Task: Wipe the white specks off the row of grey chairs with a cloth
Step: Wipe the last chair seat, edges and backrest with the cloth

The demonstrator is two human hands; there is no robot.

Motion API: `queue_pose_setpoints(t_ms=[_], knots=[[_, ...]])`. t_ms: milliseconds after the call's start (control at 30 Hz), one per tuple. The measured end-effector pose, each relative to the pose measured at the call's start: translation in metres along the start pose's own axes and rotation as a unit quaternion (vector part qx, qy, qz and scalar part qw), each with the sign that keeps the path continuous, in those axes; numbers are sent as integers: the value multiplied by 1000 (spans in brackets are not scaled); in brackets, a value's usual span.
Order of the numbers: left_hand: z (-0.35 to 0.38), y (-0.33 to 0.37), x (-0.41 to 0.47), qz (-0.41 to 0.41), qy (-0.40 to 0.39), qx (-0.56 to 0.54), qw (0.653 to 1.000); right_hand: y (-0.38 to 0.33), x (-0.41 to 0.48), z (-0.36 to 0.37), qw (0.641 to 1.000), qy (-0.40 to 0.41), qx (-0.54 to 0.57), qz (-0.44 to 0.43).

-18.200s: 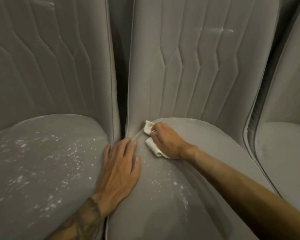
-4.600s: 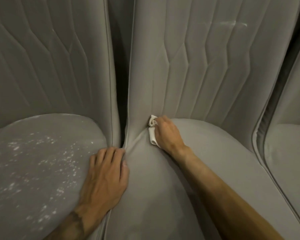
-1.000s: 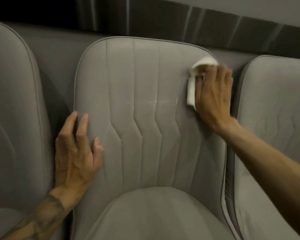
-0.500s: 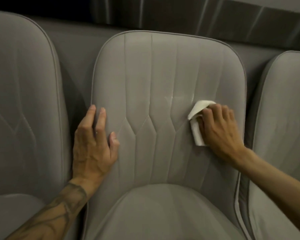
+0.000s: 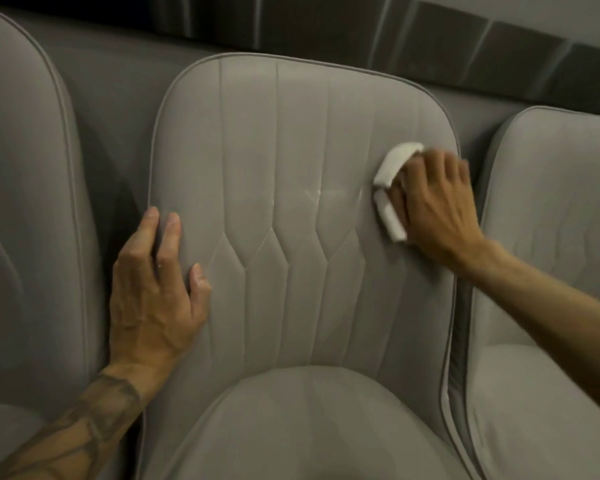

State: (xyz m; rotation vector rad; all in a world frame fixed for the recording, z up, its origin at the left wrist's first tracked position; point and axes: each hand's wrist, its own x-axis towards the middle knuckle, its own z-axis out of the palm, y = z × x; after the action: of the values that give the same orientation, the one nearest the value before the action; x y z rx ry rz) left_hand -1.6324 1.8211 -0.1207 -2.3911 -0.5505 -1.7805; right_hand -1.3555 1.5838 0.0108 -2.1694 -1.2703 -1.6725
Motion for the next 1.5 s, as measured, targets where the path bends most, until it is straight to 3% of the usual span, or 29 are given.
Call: queue_pose_setpoints(t_ms=[100,167,300,367,500,600,733,833,900,967,1067,1167,1267,1333,1500], knots=[[0,-1,0,-3,0,0,1000,4,40,4,997,41,-10,70],[0,0,-1,1,2,-2,1000,-9,18,2,991,44,-7,129],[-1,0,-1,-1,4,-3,1000,-30,-46,-8,998,-43,20,35],[-1,1,-1,0,7,-4,1000,-16,-22,-8,1000,-28,10,0],[-1,-1,0,0,5,-3,1000,5,45,5,993,47,-16,110],[-2,-1,-1,-5,1,-9,1000,-9,11,8,985,50,-28,160],[-1,-2,-1,-4,-2,-14,1000,-37,-89,-1,999,-47,15,-16],[-2,-2,0,-3,-1,-19,1000,-28,-100,-6,986,-94,8,-139],[-2,-2,0,-3,2,-17,1000,-18,-70,-2,991,-69,-8,-116],[-1,-2,-1,-3,2,-16,1000,-13,-46,1,998,-40,-26,-38],[0,-2,-1,-1,6,-18,1000,-30,-73,7,999,-34,-25,9],[0,-3,-2,-5,3,-22,1000,-53,-146,5,986,-101,15,-131],[-1,-2,-1,-6,-1,-20,1000,-64,-199,-5,929,-174,10,-327],[-2,-1,-1,-7,0,-22,1000,-59,-189,-9,916,-181,0,-359],[-1,-1,-1,-5,5,-26,1000,-42,-118,-2,985,-114,-2,-129]])
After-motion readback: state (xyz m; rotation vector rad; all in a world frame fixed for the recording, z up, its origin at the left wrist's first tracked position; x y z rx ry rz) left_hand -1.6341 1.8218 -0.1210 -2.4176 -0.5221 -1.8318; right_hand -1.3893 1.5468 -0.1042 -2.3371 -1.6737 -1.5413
